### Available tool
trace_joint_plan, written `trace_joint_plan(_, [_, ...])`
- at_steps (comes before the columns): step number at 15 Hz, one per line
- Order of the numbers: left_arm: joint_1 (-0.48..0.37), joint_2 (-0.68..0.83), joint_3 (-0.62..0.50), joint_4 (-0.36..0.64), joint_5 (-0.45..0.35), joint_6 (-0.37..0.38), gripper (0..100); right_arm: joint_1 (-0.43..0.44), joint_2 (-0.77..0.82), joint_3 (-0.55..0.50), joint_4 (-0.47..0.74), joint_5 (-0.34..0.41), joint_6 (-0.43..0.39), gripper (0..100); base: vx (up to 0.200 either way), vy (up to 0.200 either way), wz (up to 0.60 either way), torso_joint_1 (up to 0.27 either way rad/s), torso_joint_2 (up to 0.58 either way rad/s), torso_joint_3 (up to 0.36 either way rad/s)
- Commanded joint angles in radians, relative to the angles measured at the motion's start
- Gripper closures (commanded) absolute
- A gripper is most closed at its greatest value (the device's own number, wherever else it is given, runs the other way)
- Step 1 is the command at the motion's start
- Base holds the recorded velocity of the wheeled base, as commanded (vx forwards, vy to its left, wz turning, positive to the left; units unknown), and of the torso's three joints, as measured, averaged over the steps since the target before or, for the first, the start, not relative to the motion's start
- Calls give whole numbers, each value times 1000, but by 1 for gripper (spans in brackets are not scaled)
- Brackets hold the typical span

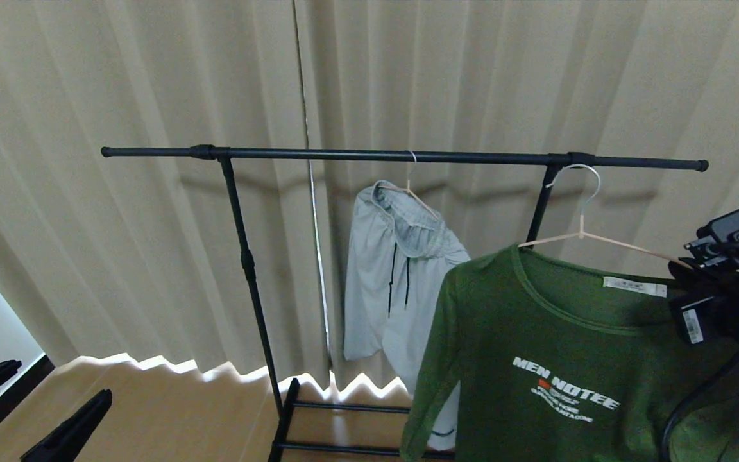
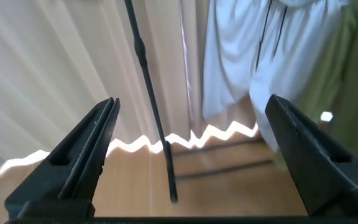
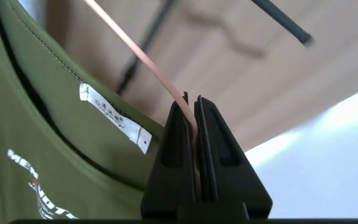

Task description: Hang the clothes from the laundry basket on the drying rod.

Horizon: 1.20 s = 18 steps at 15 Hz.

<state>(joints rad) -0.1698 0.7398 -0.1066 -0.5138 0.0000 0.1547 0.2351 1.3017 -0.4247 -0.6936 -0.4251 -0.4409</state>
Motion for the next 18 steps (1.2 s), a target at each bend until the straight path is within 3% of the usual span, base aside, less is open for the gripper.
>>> trace_joint_plan(1, [1,-33,-2,0,0,19,0,-76,-25,9,0,-9,-4,100,0,0,0,0,0,0])
trace_joint_plan(6, [-2,-22,-4,5,0,28,0,-192,-41,20,0,-11,-4,100,0,0,0,0,0,0])
trace_joint_plan(8, [-2,-23,-4,5,-2,28,0,-192,-62,40,0,-11,-4,100,0,0,0,0,0,0])
trace_joint_plan(16, [-4,-46,18,5,-2,75,0,-192,-84,46,2,-23,-6,100,200,-200,0,2,4,4])
trace_joint_plan(18, [-4,-59,22,5,-3,88,0,-191,-84,47,2,-23,-6,100,0,0,0,0,0,0])
